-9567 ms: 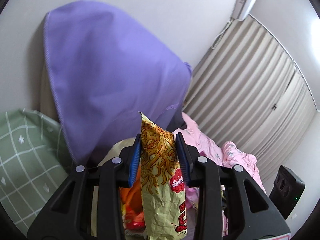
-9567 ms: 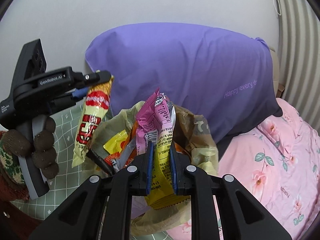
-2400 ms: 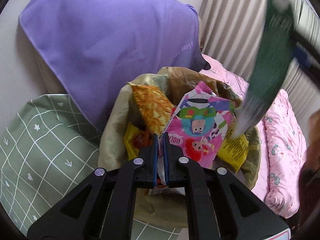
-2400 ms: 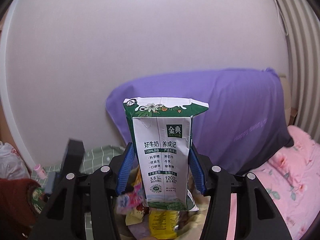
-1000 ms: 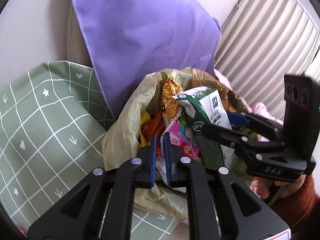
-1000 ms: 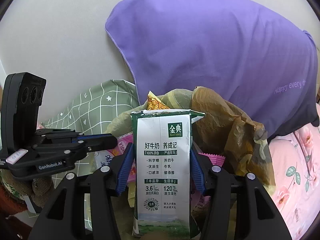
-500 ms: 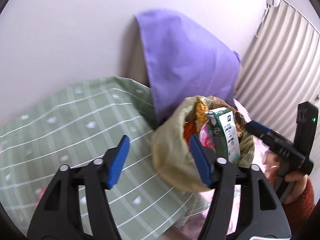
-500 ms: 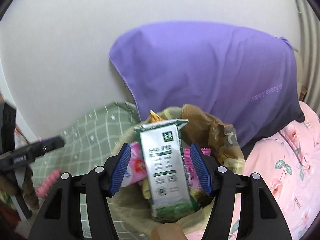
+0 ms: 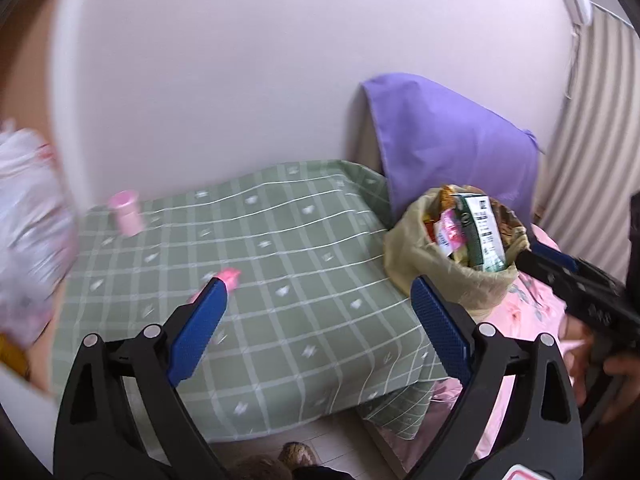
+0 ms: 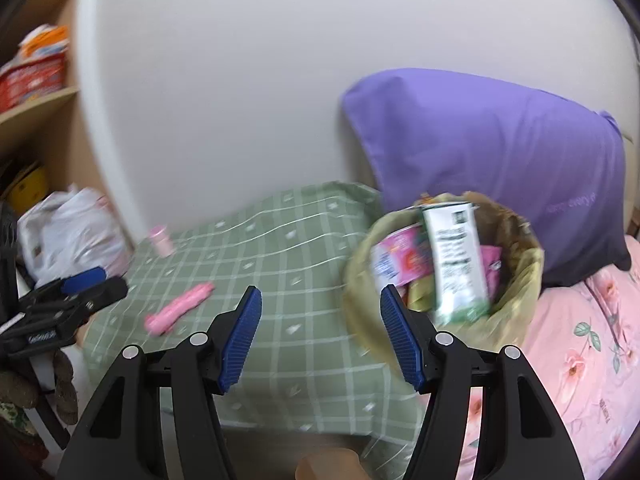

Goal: Collect trash

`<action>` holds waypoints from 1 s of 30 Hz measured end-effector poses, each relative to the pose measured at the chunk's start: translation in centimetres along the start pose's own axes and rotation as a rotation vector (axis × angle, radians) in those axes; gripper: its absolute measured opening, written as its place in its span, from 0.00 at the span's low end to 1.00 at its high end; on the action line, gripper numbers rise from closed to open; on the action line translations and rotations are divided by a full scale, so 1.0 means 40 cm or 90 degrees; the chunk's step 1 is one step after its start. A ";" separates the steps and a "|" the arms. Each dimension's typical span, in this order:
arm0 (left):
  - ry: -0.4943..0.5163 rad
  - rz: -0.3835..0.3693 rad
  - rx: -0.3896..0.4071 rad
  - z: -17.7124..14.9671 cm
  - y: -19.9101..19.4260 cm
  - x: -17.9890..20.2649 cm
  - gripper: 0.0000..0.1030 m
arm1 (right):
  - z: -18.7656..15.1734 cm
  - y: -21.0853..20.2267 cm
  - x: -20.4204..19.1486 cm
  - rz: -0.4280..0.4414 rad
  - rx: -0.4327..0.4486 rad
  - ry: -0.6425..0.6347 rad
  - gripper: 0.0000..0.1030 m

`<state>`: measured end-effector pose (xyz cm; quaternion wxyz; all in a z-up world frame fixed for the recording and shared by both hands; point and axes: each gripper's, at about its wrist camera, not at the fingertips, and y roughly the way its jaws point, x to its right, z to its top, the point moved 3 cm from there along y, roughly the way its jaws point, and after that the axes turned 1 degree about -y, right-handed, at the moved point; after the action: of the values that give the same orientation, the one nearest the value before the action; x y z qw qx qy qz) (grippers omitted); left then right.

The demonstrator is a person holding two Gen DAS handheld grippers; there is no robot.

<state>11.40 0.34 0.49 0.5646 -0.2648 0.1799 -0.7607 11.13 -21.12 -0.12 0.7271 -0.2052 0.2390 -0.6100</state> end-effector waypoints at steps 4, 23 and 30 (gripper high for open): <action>-0.024 0.076 0.013 -0.061 -0.091 -0.032 0.86 | -0.053 -0.057 -0.076 0.038 -0.001 -0.027 0.57; -0.029 0.189 0.056 -0.218 -0.368 -0.067 0.86 | -0.152 -0.191 -0.254 0.072 0.041 -0.083 0.57; -0.026 0.182 0.073 -0.214 -0.393 -0.060 0.86 | -0.159 -0.210 -0.267 0.069 0.045 -0.083 0.57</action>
<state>-5.27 7.10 2.21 0.6848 -0.2193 0.1606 -0.6762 -0.82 -12.10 0.79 0.7799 -0.2050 0.1803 -0.5632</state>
